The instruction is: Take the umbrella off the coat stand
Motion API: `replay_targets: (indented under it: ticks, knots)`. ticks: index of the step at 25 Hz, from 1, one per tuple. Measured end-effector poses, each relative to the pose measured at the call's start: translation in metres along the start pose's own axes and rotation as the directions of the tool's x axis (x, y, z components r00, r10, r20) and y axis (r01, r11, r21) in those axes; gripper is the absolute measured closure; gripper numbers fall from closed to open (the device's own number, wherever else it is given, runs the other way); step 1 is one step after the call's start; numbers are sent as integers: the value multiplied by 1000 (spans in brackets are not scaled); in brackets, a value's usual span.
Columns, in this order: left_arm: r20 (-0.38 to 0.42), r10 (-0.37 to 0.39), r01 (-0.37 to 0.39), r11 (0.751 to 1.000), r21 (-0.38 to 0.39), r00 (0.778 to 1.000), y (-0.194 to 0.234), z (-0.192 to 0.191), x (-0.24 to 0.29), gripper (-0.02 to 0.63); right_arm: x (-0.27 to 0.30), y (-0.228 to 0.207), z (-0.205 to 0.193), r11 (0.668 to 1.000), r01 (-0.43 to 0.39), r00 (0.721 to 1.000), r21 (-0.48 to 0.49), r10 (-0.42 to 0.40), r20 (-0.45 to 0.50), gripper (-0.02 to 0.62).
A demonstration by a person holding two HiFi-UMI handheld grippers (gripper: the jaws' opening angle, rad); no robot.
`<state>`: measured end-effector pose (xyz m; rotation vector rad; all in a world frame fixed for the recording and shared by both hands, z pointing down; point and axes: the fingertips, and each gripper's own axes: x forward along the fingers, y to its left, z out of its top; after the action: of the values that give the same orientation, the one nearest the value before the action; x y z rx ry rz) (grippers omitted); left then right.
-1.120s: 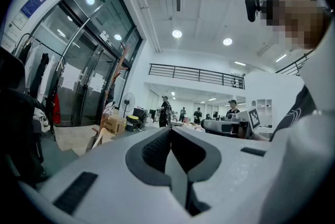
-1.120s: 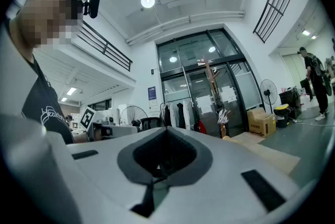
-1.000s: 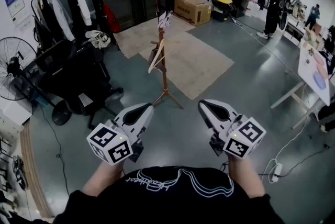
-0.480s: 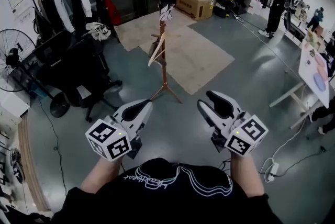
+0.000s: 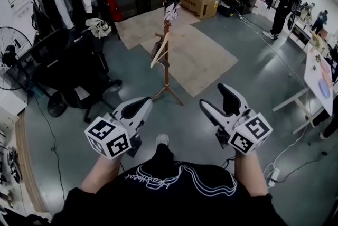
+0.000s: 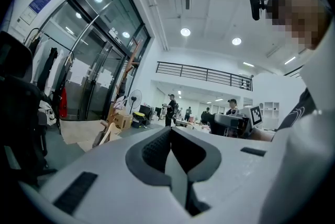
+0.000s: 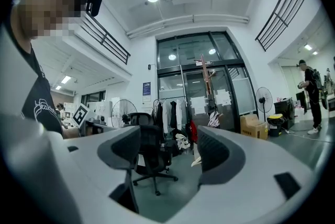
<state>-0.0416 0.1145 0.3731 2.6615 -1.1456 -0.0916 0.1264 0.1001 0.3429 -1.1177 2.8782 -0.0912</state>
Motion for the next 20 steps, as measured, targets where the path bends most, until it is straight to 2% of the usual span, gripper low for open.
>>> replay_targets:
  ticks: [8,20]
  knots:
    - [16,-2,2,1000,-8,1000,85,22,53,601,83,-60,5,999,19,1000,-26,-19,-17,255]
    - [-30,7,-9,998,-68,1000,265,59,160,601,260,-178,6,997,72,995,-16,-73,-75,242]
